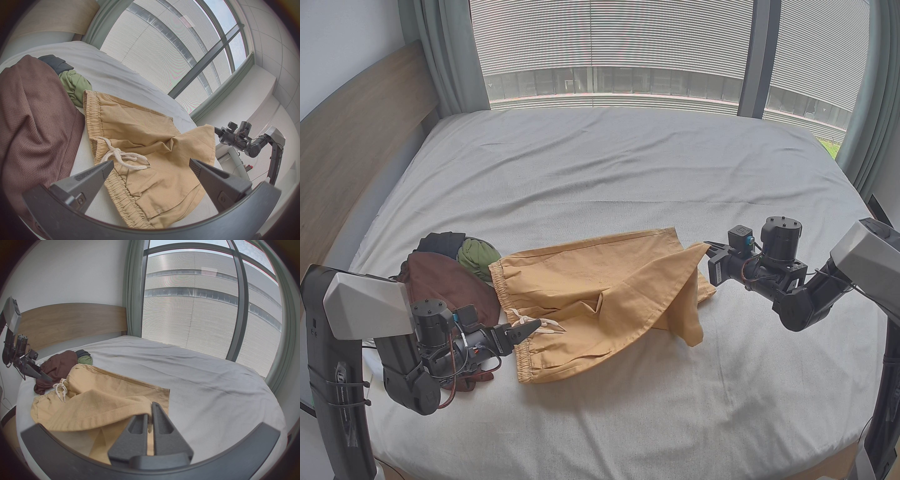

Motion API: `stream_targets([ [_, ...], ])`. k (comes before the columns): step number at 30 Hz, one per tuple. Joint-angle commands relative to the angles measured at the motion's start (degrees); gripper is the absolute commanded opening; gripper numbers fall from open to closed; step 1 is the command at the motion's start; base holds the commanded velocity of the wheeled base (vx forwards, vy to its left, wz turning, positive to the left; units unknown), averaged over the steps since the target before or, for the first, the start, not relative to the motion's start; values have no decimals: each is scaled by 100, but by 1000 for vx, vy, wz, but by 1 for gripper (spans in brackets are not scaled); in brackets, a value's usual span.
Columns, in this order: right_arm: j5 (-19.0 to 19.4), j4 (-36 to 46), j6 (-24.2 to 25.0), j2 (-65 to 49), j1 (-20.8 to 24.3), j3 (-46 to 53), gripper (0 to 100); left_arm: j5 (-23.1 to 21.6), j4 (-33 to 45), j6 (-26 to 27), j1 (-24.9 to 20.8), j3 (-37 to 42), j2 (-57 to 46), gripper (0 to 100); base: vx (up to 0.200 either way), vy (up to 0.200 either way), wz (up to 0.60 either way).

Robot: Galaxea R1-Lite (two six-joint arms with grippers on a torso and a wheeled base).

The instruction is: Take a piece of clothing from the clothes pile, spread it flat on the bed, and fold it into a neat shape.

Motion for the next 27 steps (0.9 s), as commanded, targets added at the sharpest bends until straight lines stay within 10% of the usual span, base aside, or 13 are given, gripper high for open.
stream_targets([
  [1,6,229,-125,38,-14,-366,0,0,-1,-3,0,7,15,100,0,0,0],
  [17,50,431,-336,390,-14,-972,0,0,-1,-3,0,15,42,100,0,0,0],
  [27,190,379,-362,-445,-6,918,0,0,-1,-3,-9,68,68,100,0,0,0],
])
